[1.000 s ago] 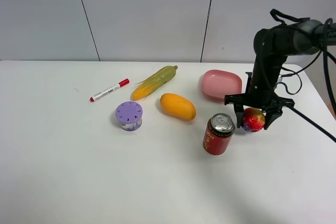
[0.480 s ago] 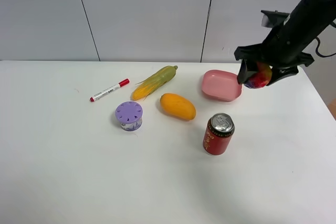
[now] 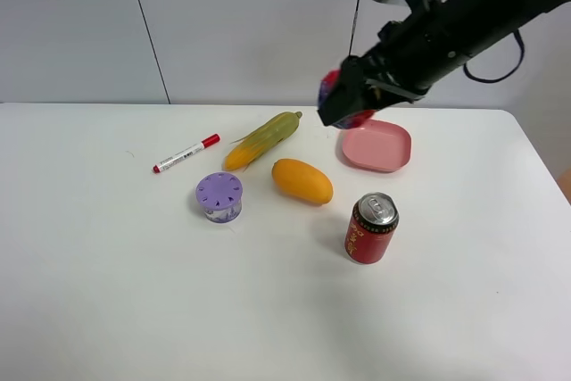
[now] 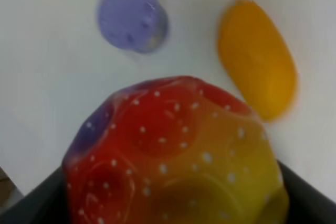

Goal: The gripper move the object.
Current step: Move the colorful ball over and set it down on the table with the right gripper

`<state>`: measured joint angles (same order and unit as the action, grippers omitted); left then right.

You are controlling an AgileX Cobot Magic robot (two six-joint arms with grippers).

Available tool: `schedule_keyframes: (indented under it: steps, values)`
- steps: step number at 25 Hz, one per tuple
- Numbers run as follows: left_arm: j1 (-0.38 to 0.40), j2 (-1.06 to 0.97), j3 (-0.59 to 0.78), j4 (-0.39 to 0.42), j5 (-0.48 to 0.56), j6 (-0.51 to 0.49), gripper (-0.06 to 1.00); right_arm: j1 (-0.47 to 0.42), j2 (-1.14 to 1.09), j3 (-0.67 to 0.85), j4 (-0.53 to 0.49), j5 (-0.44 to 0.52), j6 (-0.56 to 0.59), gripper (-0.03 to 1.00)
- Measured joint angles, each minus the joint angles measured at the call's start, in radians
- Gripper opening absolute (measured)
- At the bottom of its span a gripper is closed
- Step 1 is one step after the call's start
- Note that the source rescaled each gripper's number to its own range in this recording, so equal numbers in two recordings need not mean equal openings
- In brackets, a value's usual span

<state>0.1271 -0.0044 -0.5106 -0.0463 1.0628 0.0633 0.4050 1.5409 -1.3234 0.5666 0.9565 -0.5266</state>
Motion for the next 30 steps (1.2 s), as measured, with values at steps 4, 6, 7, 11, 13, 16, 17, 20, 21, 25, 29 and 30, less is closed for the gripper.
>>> schedule_keyframes:
  steps: [4,6,7,11,13,16,17,20,21,25,29,30]
  values:
    - [0.0,0.0,0.0,0.0,0.0,0.0,1.0,0.173,0.007,0.0,0.038,-0.194,-0.153,0.01]
    - [0.0,0.0,0.0,0.0,0.0,0.0,1.0,0.266,0.02,0.0,0.043,-0.305,-0.178,0.01]
    - [0.0,0.0,0.0,0.0,0.0,0.0,1.0,0.301,0.031,0.0,0.046,-0.364,-0.183,0.01]
    - [0.0,0.0,0.0,0.0,0.0,0.0,1.0,0.421,0.104,0.0,0.049,-0.532,-0.19,0.01]
    - [0.0,0.0,0.0,0.0,0.0,0.0,1.0,0.461,0.153,0.0,0.049,-0.577,-0.195,0.01]
    - [0.0,0.0,0.0,0.0,0.0,0.0,1.0,0.501,0.234,0.001,0.049,-0.616,-0.196,0.01]
    - [0.0,0.0,0.0,0.0,0.0,0.0,1.0,0.512,0.259,0.002,0.049,-0.618,-0.196,0.01]
    - [0.0,0.0,0.0,0.0,0.0,0.0,1.0,0.537,0.31,0.003,0.045,-0.595,-0.196,0.01]
    - [0.0,0.0,0.0,0.0,0.0,0.0,1.0,0.542,0.321,0.003,0.037,-0.581,-0.196,0.01]
    - [0.0,0.0,0.0,0.0,0.0,0.0,1.0,0.558,0.338,-0.007,-0.015,-0.471,-0.196,0.01]
    - [0.0,0.0,0.0,0.0,0.0,0.0,1.0,0.558,0.339,-0.039,-0.146,-0.293,-0.173,0.01]
    - [0.0,0.0,0.0,0.0,0.0,0.0,1.0,0.558,0.339,-0.047,-0.183,-0.248,-0.148,0.01]
